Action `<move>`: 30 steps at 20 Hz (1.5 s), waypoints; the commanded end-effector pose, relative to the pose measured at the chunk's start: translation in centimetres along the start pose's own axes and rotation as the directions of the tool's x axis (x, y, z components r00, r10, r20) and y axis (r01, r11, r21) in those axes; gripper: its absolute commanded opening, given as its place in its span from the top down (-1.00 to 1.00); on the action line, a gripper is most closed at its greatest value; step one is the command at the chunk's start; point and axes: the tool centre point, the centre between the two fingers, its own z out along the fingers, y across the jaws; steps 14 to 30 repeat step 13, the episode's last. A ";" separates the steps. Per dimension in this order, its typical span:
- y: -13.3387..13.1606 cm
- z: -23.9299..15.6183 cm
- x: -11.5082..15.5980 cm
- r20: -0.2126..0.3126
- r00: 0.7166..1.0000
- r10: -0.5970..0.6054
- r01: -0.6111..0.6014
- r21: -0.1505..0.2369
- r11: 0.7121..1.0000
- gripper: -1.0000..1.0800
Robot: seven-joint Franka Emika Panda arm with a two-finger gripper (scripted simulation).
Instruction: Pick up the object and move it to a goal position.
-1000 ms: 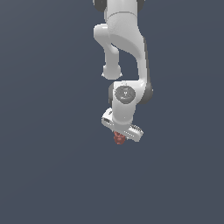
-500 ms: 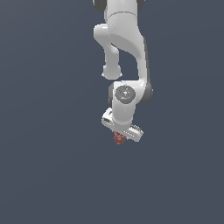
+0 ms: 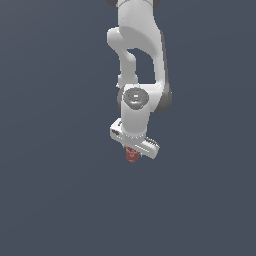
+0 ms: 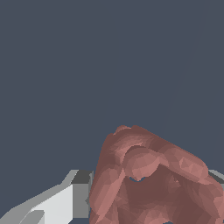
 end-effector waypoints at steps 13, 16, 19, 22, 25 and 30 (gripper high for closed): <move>2.1 -4.4 1.8 -0.001 1.000 0.001 -0.001 0.000 1.000 1.00; 2.1 -4.4 1.8 -0.001 1.000 0.001 -0.001 0.000 1.000 1.00; 2.1 -4.4 1.8 -0.001 1.000 0.001 -0.001 0.000 1.000 1.00; 2.1 -4.4 1.8 -0.001 1.000 0.001 -0.001 0.000 1.000 1.00; 2.1 -4.4 1.8 -0.001 1.000 0.001 -0.001 0.000 1.000 1.00; 2.1 -4.4 1.8 -0.001 1.000 0.001 -0.001 0.000 1.000 1.00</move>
